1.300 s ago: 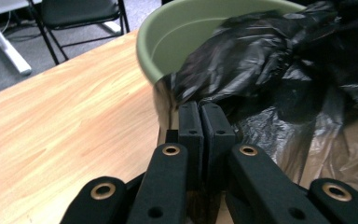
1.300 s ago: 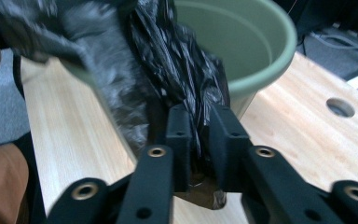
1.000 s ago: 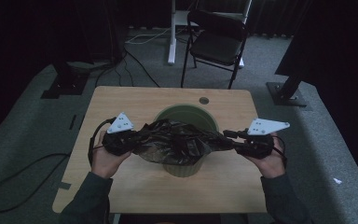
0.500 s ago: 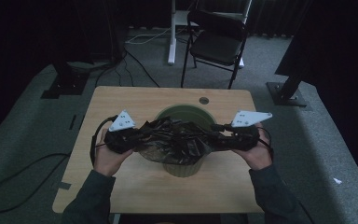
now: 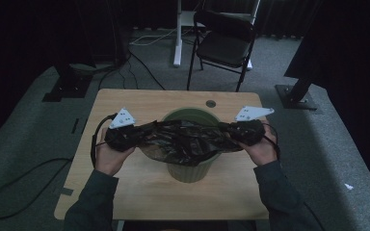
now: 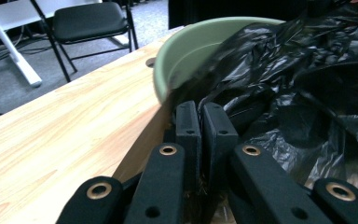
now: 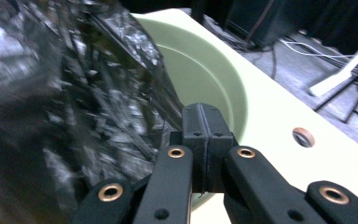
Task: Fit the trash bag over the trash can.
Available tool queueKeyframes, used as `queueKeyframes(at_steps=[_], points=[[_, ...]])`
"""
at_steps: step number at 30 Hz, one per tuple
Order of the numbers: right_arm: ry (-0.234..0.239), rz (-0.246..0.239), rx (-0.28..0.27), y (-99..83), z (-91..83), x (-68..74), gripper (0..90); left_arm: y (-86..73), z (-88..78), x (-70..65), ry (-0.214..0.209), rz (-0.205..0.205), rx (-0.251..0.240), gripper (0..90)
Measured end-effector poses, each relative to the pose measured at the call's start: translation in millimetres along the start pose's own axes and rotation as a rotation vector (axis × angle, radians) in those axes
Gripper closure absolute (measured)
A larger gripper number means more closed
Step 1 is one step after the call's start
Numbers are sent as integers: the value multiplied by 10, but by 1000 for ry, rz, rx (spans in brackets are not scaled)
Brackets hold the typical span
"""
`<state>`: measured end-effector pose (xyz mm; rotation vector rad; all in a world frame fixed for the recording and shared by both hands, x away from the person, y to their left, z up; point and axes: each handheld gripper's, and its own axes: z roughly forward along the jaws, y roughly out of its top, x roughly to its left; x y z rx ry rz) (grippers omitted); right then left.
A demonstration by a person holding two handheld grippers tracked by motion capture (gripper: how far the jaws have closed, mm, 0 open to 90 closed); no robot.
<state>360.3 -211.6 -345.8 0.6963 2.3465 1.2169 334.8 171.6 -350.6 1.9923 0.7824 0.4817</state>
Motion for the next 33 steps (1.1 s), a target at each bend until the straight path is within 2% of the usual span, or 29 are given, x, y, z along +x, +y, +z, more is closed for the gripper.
queueKeyframes(at_steps=[3, 4, 9, 12, 14, 15, 16, 18, 21, 29, 33], points=[[-24, 7, 9, -2, 6, -29, 900, -12, -1, 27, 5, -13, 0, 857], [-38, 14, 12, -8, 4, -50, 900, -25, -6, 48, 19, -17, 4, 857], [-60, 27, 17, -19, -18, -78, 900, -46, -27, 76, 30, -31, 4, 855], [-51, 26, 4, 1, -39, -80, 886, -23, -50, 64, 29, -25, -6, 831], [-42, 18, -12, 31, -52, -71, 782, -1, -51, 49, 20, -16, -9, 800], [-42, 18, -12, 31, -52, -71, 782, -1, -51, 49, 20, -16, -9, 785], [-32, 9, -18, 65, -51, -60, 705, 10, -48, 43, 19, -11, -8, 768], [-15, 0, -23, 94, -49, -50, 671, 33, -31, 26, 1, -5, -8, 717], [-10, -9, -24, 120, -46, -42, 652, 46, -14, 13, -9, 2, -5, 651], [12, -12, -11, 168, 7, -78, 643, 131, 3, -18, -42, 17, -21, 563], [27, -13, 10, 172, 84, -97, 642, 180, 63, -35, -45, 33, 8, 537]])
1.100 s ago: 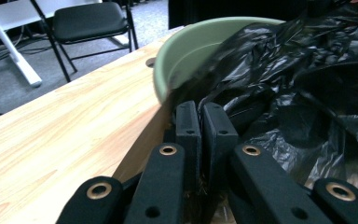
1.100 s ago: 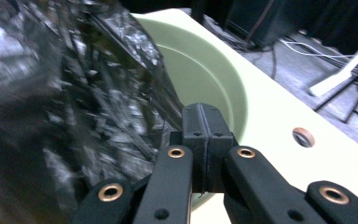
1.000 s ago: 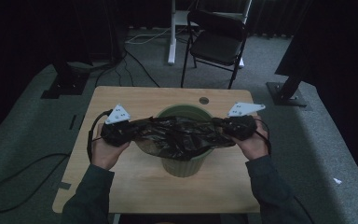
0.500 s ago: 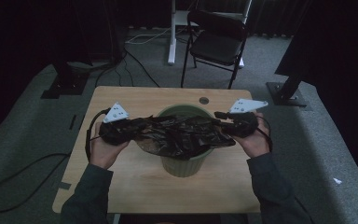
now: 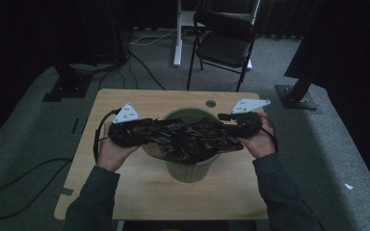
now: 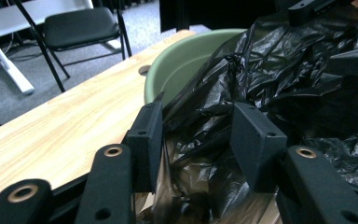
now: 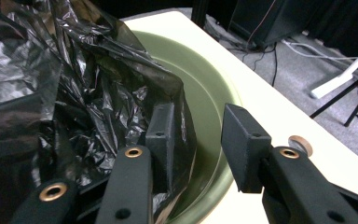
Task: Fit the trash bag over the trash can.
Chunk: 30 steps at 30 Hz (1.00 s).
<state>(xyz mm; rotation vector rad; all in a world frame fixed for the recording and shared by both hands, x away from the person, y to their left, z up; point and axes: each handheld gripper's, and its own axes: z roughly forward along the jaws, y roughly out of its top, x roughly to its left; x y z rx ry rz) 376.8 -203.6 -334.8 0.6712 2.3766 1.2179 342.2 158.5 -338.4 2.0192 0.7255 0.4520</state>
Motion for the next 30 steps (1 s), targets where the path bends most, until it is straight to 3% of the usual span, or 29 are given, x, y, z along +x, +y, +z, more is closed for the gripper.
queueKeyframes(at_steps=[2, 4, 5, 8, 11, 20, 30], points=[[14, 3, 11, 2, 57, -7, 660, 7, 43, 7, 12, -5, 19, 558], [17, 0, 16, 2, 70, -12, 691, 3, 77, 26, 18, -17, 32, 634], [23, -1, 25, 1, 92, -20, 761, -2, 98, 45, 24, -23, 40, 681], [20, 0, 29, 0, 102, -33, 831, -4, 111, 61, 27, -25, 40, 800], [6, 8, 31, -9, 111, -63, 892, -7, 131, 94, 37, -30, 36, 861], [-30, 25, 34, -38, 152, -126, 899, -16, 203, 176, 74, -54, 30, 893], [-84, 74, 39, -82, 258, -269, 898, -38, 391, 324, 108, -120, 27, 894]])
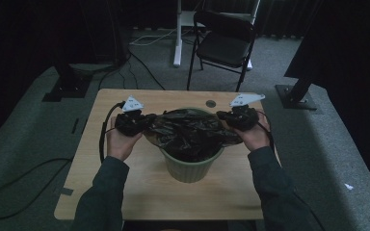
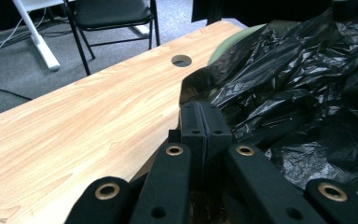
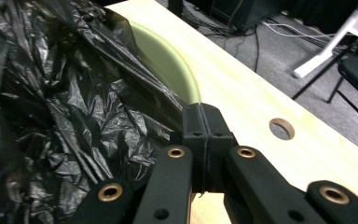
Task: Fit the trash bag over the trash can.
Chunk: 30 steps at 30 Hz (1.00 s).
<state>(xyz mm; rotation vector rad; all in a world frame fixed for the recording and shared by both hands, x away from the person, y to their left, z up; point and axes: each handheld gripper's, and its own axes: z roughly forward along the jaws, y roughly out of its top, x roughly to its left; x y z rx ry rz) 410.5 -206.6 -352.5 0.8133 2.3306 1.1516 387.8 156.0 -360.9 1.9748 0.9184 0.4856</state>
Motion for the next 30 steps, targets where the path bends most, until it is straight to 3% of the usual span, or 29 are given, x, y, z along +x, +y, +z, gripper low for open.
queueKeyframes(at_steps=[5, 13, 19, 23, 30], points=[[-25, 39, 15, -41, 86, -92, 899, 1, 142, 100, 27, -48, 7, 894], [-27, 74, 40, -76, 201, -148, 900, -26, 337, 185, 24, -99, 34, 894], [-31, 83, 62, -80, 274, -168, 900, 5, 445, 186, 24, -109, 51, 893], [-37, 115, 87, -107, 344, -204, 900, -8, 544, 212, 13, -136, 66, 893], [-49, 144, 112, -142, 378, -239, 900, -7, 629, 192, 1, -139, 80, 893]])
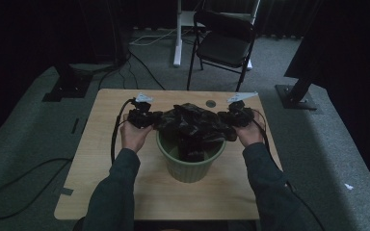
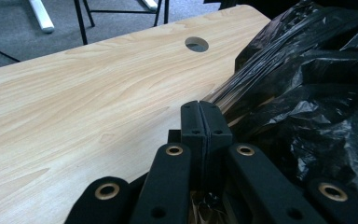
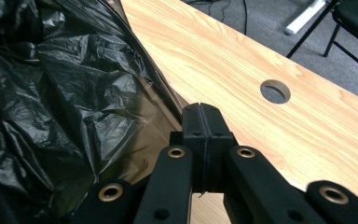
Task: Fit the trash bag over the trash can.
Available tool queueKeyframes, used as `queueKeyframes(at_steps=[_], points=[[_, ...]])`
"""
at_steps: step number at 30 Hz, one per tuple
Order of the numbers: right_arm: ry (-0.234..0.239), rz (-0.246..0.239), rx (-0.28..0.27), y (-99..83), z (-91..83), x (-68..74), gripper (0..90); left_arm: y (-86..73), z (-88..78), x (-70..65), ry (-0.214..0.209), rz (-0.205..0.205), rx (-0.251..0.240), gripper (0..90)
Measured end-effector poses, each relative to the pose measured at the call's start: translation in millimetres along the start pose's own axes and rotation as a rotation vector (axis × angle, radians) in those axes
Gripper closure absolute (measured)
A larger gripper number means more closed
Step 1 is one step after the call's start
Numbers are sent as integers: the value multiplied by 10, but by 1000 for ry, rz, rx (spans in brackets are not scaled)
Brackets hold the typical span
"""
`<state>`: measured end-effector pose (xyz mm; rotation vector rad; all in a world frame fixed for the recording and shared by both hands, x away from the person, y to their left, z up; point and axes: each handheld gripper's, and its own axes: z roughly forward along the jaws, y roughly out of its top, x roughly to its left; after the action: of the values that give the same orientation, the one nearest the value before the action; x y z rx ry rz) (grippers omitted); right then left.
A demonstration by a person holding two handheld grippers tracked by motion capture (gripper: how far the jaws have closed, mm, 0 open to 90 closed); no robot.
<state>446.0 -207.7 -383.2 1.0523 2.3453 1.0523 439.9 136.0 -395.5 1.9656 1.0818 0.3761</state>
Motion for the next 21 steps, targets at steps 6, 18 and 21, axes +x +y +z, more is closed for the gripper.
queueKeyframes(at_steps=[6, 18, 21], points=[[-32, 24, 36, -28, 19, -48, 900, -34, 65, 26, 12, -11, 29, 893], [12, -14, 26, -222, -159, 13, 889, -242, -222, 0, -49, -18, -25, 810], [22, -54, 24, -265, -223, 75, 848, -287, -382, -3, -47, -4, -43, 770]])
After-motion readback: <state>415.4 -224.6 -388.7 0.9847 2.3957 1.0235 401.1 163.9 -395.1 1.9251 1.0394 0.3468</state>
